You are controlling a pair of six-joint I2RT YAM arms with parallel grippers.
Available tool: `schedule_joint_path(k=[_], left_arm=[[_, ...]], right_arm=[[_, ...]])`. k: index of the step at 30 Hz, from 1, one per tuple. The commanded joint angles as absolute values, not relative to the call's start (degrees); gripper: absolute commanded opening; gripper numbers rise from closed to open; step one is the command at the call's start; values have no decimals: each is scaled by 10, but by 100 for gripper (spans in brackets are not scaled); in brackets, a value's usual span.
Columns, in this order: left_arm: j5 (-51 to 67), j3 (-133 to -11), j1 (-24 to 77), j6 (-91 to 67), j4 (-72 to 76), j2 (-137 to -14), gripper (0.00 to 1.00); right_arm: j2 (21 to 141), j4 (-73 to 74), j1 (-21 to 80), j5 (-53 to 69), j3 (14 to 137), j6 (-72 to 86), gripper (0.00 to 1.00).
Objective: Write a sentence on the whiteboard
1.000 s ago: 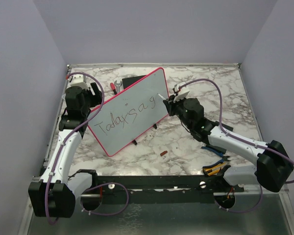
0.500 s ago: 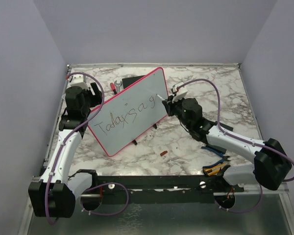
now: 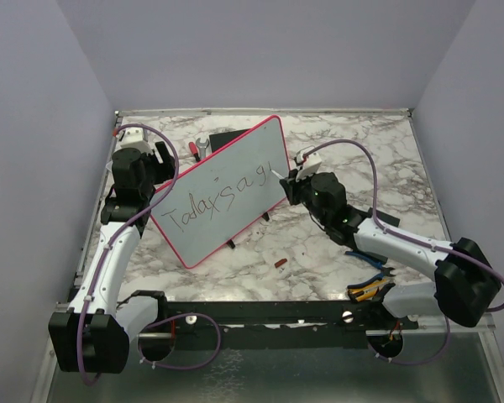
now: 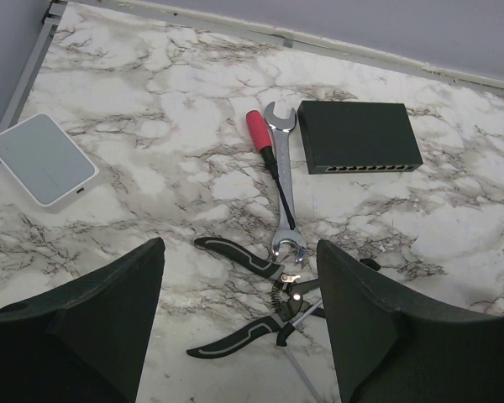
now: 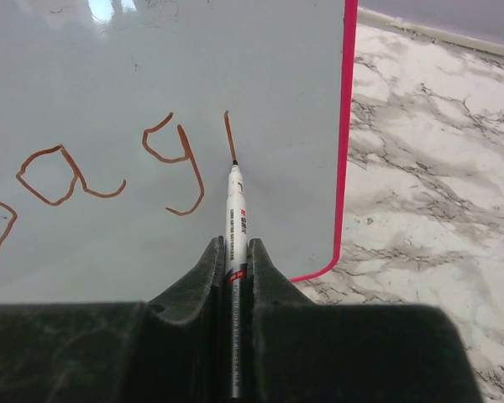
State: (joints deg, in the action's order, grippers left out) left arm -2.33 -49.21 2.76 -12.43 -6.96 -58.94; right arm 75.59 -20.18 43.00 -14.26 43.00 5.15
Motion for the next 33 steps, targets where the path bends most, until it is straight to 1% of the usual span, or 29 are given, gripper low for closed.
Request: schedule_joint_path(k=[1, 6, 14, 33], left_arm=[[-10, -482, 32, -125, -80, -583, 74], [-9, -482, 33, -125, -79, -582, 74], [-10, -482, 33, -124, -80, -582, 74], [-10, -482, 33, -123, -80, -581, 74]], right_arm=[[724, -198, 425, -133, 434, 52, 0], [709, -197, 426, -137, 443, 44, 1], [733, -210, 426, -137, 474, 30, 1], [768, -227, 426, -139, 490, 17, 1]])
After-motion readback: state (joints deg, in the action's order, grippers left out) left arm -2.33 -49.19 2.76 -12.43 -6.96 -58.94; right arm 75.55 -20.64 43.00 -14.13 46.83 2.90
